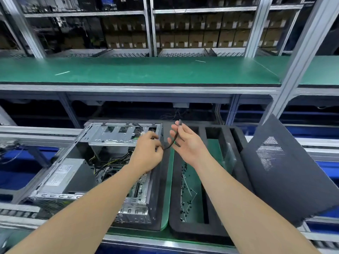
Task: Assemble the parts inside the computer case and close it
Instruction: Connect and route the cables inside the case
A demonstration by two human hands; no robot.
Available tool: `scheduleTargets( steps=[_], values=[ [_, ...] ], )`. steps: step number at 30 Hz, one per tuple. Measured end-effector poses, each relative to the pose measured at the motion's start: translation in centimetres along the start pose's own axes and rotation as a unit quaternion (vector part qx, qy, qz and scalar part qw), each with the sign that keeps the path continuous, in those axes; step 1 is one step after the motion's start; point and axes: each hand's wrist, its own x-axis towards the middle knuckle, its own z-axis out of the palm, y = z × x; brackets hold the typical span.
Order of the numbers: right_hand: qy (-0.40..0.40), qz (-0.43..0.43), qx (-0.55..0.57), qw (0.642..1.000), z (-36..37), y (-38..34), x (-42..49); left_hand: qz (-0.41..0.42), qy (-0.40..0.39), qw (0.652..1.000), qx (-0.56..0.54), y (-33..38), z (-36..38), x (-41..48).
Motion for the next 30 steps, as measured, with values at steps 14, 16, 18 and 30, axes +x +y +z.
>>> scheduleTargets(
  steps=[14, 16, 18, 30],
  values=[
    [0.055, 0.003, -0.098, 0.994, 9.9, 10.3, -0.9, -0.006, 0.156, 0.974, -0.166, -7.0, -8.3, -5.2],
    [0.084, 0.026, -0.108, 0.99, 11.0, 12.3, -1.2, -0.062, 0.186, 0.956, -0.22, -8.2, -9.4, -6.0],
    [0.124, 0.038, -0.112, 0.985, 11.2, 13.7, -1.3, -0.132, 0.194, 0.928, -0.29, -8.9, -9.8, -6.2],
    [0.32, 0.022, -0.219, 0.921, 11.4, 19.0, -0.6, -0.367, 0.076, 0.764, -0.525, -11.7, -6.6, -7.4]
  ],
)
